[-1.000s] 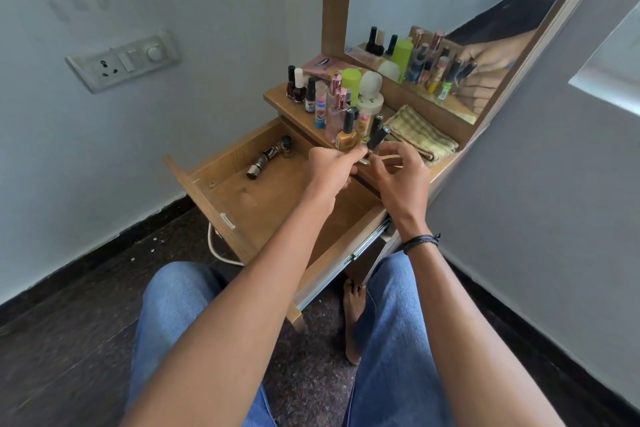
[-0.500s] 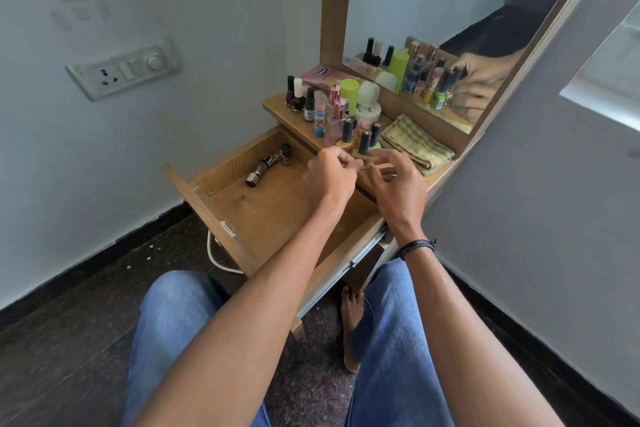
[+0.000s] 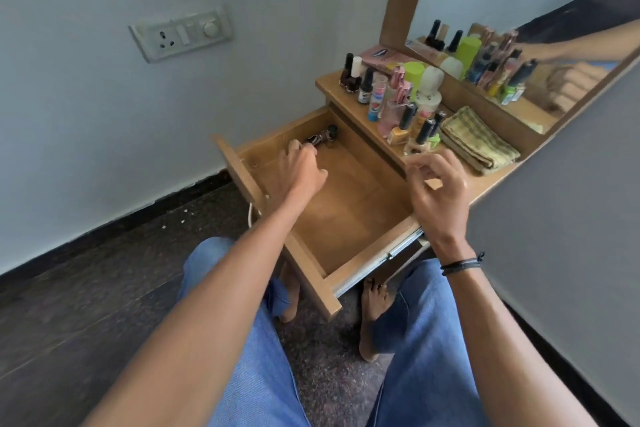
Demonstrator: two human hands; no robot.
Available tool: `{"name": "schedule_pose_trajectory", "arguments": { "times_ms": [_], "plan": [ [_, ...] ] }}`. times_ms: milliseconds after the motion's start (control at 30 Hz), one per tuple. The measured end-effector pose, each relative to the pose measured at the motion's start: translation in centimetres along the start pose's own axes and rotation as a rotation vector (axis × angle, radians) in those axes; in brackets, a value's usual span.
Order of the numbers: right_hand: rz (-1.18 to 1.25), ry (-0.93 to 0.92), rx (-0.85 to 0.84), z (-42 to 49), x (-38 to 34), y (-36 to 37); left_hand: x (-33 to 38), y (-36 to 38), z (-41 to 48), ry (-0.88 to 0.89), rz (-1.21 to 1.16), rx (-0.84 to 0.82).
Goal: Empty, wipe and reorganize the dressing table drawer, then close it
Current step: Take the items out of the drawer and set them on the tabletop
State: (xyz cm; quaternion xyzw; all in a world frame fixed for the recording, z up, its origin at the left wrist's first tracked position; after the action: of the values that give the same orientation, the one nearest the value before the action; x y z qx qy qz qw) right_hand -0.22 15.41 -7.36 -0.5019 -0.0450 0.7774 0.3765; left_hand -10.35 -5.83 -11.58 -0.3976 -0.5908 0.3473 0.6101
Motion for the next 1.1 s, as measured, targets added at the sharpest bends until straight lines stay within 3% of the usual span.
{"name": "schedule_pose_trajectory", "arguments": {
  "times_ms": [167,400,800,1100],
  "plan": [
    [-0.214,-0.228,-0.364,0.3,-3.1,5.9,-3.7,-0.1,2.4,0.078,0.151,-0.109],
    [-0.403,-0.003,-0.606,3.9,-1.1,12.1,-4.1,-0.2,4.6,0.163,0.259,-0.106],
    [-0.521,0.189,-0.575,6.5,2.0,19.0,-5.1,1.8,7.0,0.104,0.204,-0.084],
    [-0.482,0.039,-0.432,5.7,1.4,20.2,-5.3,2.4,7.3,0.136,0.034,-0.093]
  ]
}}
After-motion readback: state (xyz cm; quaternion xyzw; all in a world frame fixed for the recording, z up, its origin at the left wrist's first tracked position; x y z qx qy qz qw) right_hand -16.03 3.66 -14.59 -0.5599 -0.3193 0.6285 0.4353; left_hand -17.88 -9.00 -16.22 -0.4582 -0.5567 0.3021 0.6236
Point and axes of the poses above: each hand's wrist, its own z-axis towards the middle knuckle, its own y-axis out of the palm, x = y × z, the point moved 4 cm from there along z, towards the middle knuckle, and after that the axes turned 6 degrees about y, right-handed, at the moved point
